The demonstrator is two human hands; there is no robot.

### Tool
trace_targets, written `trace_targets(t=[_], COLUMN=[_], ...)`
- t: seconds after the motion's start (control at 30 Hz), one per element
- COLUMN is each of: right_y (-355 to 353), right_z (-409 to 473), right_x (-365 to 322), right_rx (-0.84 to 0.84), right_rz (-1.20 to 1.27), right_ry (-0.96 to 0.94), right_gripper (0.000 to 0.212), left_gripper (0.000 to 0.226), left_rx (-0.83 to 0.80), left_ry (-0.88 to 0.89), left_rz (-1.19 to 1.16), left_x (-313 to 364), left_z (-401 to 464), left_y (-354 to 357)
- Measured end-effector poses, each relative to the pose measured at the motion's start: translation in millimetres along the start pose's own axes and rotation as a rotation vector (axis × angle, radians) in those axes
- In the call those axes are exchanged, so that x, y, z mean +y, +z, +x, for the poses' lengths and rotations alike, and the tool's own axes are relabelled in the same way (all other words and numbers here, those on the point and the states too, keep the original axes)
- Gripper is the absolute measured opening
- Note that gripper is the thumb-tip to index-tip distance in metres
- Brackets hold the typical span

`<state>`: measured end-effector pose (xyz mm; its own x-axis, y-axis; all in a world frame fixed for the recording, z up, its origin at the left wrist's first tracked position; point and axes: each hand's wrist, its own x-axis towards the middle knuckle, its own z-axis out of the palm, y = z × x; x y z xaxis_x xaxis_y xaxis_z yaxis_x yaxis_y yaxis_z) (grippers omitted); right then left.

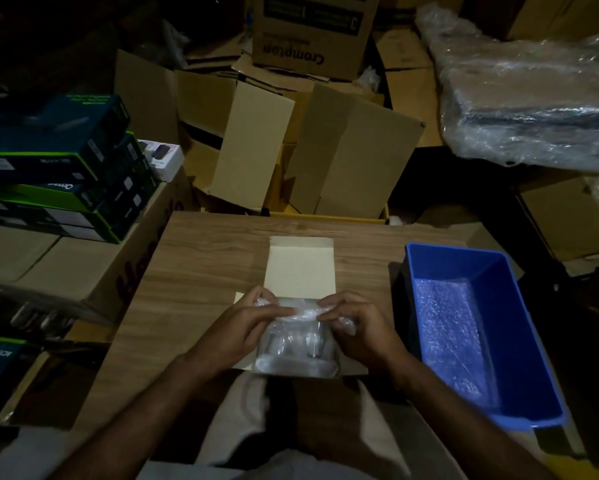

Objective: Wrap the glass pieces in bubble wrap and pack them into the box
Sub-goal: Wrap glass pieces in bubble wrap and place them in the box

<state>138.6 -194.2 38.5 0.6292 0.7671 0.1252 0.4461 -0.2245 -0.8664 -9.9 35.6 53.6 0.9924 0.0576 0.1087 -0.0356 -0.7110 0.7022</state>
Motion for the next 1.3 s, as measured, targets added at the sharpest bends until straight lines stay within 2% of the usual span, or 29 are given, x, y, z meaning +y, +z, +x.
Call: trace_targets(t=[0.1,0.2,0.33,0.43,0.53,0.6,0.7,0.77,0.87,0.9,0.97,1.03,1.07,1.13,1.2,1.3], right_y=[3.4,8.8,16.2,23.5,30.2,35.2,43.1,44.1,46.2,47.6,53.3,62.3,68.4,78.8,81.1,72.6], right_z=[-2.3,-0.1,11.2,19.9,26.4,26.9,27.5,29.3,29.8,30.0,30.9,30.1,28.2,23.7,22.1,29.4], right_x=[4.9,12.1,22.3,31.0,39.6,45.1,48.8,47.3,43.2,40.6,37.8,37.0,36.5,35.3,33.1,35.7], right_rx=[-0.044,-0.048,-0.021,-0.052,-0.051,-0.092,-0.305,-0.396,-0.384,-0.355,-0.299,-0.268,-0.282,-0.342,-0.409,-0.479], right_rz=[-0.18,-0.328,-0.483,-0.616,-0.747,-0.822,-0.903,-0.897,-0.827,-0.803,-0.804,-0.851,-0.891,-0.953,-0.942,-0.832], right_ry=[-0.021,-0.099,-0.071,-0.037,-0.086,-0.106,-0.032,0.045,0.128,0.138,0.121,0.145,0.182,0.254,0.298,0.317], right_gripper=[0.043,0.034,0.019,0.019,0.016,0.013,0.037,0.043,0.059,0.061,0.052,0.041,0.042,0.058,0.086,0.11], left_gripper=[0.047,0.034,0.027,0.028,0.024,0.021,0.017,0.02,0.022,0.024,0.029,0.045,0.054,0.067,0.081,0.113], left_rx=[0.005,0.02,0.034,0.027,-0.05,-0.099,-0.153,-0.127,-0.069,-0.077,-0.124,-0.215,-0.267,-0.356,-0.406,-0.633], left_ry=[0.027,0.023,-0.006,-0.04,-0.067,-0.116,-0.201,-0.298,-0.462,-0.467,-0.426,-0.383,-0.387,-0.431,-0.489,-0.481], left_rz=[0.167,0.304,0.459,0.586,0.712,0.703,0.667,0.562,0.402,0.364,0.341,0.444,0.477,0.456,0.351,0.393], left_x=[-11.7,-19.1,-26.9,-32.1,-36.5,-42.7,-55.5,-59.1,-53.2,-50.2,-45.7,-44.5,-43.4,-39.3,-39.7,-46.3], left_z=[-3.4,-0.6,16.1,32.1,44.6,47.1,44.4,41.8,37.5,36.1,34.5,36.5,37.5,40.2,44.3,56.3], left_y=[1.8,7.3,16.1,23.8,31.6,37.3,50.4,61.6,74.0,75.6,76.5,77.9,79.2,79.2,73.8,58.7])
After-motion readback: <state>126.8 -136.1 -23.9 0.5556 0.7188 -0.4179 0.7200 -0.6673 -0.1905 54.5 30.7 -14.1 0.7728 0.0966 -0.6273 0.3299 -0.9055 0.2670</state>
